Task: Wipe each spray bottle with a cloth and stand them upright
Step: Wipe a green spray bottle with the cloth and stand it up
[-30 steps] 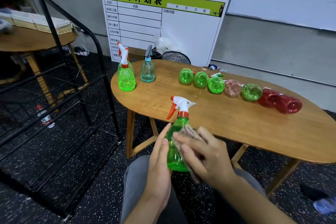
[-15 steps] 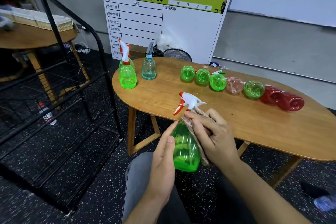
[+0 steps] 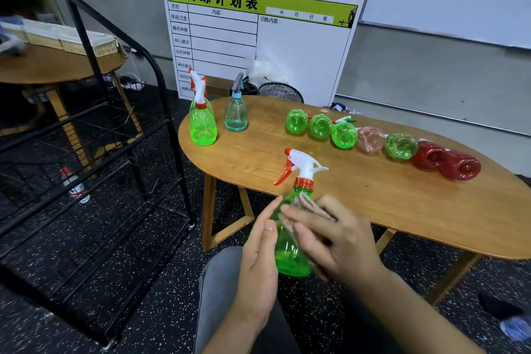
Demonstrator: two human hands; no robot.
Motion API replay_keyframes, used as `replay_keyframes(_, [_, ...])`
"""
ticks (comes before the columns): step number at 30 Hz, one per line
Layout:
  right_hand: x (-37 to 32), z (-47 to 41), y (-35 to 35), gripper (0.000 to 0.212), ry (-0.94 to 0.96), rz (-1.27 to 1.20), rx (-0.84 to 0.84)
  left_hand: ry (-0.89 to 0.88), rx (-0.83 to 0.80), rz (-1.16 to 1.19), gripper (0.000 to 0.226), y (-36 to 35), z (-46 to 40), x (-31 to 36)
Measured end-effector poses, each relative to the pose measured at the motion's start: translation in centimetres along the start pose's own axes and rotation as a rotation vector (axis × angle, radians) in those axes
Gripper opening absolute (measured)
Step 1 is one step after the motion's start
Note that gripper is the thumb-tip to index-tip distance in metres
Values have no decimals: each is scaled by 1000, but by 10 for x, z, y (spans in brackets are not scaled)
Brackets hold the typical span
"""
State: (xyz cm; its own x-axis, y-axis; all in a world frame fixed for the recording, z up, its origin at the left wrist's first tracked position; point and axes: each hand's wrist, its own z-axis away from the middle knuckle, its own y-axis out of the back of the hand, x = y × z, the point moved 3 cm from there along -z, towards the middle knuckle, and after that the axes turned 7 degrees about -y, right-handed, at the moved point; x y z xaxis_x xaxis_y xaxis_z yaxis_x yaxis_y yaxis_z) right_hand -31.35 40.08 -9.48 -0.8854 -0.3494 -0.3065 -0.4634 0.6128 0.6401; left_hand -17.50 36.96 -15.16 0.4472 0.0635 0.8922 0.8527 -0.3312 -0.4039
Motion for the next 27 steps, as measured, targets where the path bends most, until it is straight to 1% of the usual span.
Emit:
replay_keyframes(2, [10,-10,1,30,-159,-62,35,-7,1,-13,38,0,1,-1])
replay_keyframes(3, [14,-13,0,30,-201,-82,47,-5,5,-16,40,-1,1,-2])
replay_keyframes(5, [14,-13,-2,30,-228,-89,58,0,12,-5,37,-1,0,-2])
replay_keyframes(7, [7,-9,-4,30,-203,-81,54,14,24,7,37,1,0,-3])
replay_keyframes(9, [-4,2,-8,31,-105,-62,17,33,27,19,40,4,0,-4])
replay_keyframes(12, [-19,26,-12,33,188,20,-91,49,13,53,41,6,-2,-1])
replay_keyframes(13, [-22,32,-11,33,260,53,-104,46,2,66,42,6,-2,1])
replay_keyframes(14, [-22,33,-9,32,302,81,-97,47,-6,66,42,6,-2,2])
replay_keyframes(16, [-21,30,-5,30,310,90,-64,55,-19,48,42,5,-1,1])
replay_keyframes(18, [-13,20,-3,29,222,55,-23,64,-17,10,40,4,-1,-1])
replay_keyframes(20, [0,5,-1,29,30,-15,18,60,1,-24,38,2,0,-2])
replay_keyframes(22, [16,-8,2,31,-181,-136,29,57,-11,-45,40,1,1,-1])
replay_keyframes(23, [21,-12,3,31,-240,-194,26,61,-25,-40,40,0,2,0])
replay_keyframes(25, [23,-16,3,30,-268,-238,15,56,-57,-29,40,0,3,1])
replay_keyframes(26, [20,-17,3,30,-259,-239,10,46,-70,-30,42,0,4,2])
replay_keyframes(27, [18,-17,3,29,-250,-241,9,32,-85,-39,49,1,4,2])
